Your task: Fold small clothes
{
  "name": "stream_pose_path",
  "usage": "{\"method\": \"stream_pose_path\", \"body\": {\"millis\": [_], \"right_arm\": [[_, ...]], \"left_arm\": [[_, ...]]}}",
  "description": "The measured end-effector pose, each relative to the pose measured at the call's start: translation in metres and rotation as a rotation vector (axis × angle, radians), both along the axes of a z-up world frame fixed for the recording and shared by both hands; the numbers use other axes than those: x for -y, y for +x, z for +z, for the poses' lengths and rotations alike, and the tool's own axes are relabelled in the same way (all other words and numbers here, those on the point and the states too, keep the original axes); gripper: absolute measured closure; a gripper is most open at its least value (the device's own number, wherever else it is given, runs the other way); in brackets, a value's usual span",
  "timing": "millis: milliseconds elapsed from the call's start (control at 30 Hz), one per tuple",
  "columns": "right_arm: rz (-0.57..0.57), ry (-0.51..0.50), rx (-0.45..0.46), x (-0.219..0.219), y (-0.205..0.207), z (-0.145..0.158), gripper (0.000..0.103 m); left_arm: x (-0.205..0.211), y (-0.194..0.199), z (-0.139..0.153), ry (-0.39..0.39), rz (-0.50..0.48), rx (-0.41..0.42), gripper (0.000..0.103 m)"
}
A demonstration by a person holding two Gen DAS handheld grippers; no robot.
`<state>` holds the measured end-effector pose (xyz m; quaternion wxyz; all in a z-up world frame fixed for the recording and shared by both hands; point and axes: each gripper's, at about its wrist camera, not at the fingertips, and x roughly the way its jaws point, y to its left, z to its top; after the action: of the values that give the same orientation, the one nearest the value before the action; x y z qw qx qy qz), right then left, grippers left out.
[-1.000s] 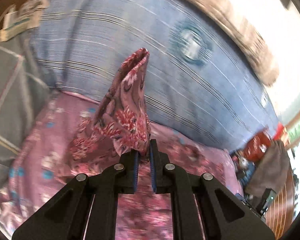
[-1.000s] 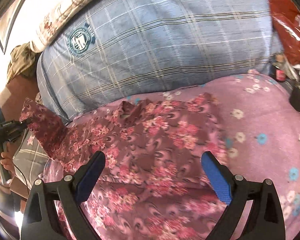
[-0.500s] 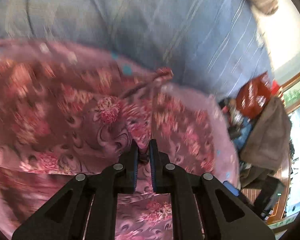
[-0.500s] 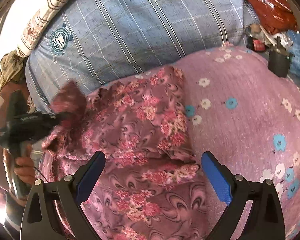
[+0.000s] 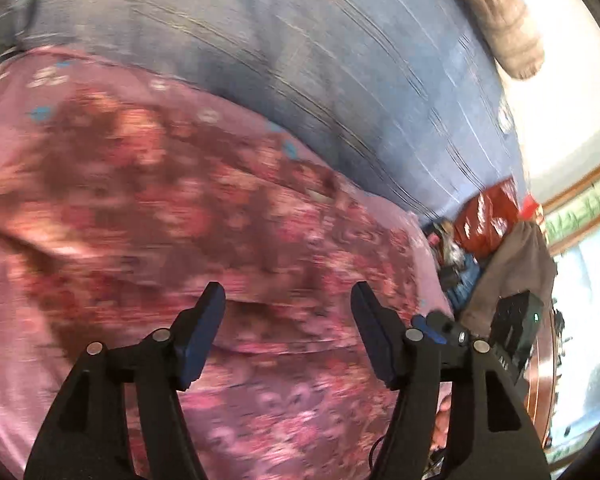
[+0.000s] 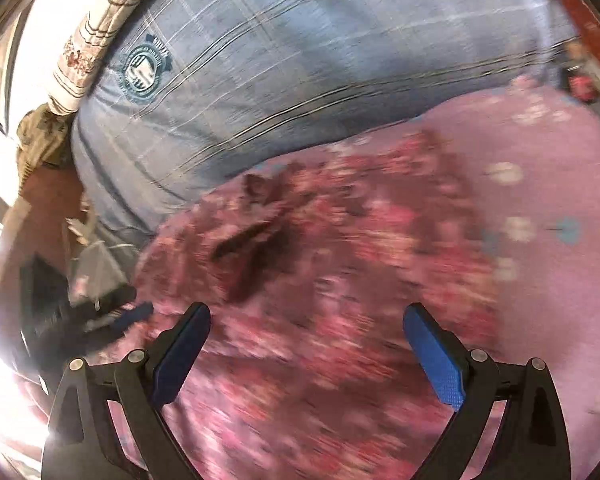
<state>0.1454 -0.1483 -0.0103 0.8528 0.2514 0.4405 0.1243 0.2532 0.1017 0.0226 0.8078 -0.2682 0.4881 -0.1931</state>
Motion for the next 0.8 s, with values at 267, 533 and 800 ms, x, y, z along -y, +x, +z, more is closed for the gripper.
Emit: {"method": "stream_pose_path", "body": {"millis": [267, 533, 800], "right_arm": [[-0.006, 0.091, -0.038, -0.066, 0.063, -0.030, 0.052], [-0.029, 0.129, 0.114, -0.030, 0.041, -0.009, 0.097], [-0.253, 0.106, 0.047, 0.081, 0.012, -0.032, 0.097]], "left_arm": [[-0.060, -0.003, -0.033, -0.076, 0.119, -0.100, 0.039], [-0.067, -0.004, -0.043, -0.097, 0.138, -0.122, 0.039], [-0.055, -0.005, -0.062, -0.104, 0.155, -0.179, 0.039]]}}
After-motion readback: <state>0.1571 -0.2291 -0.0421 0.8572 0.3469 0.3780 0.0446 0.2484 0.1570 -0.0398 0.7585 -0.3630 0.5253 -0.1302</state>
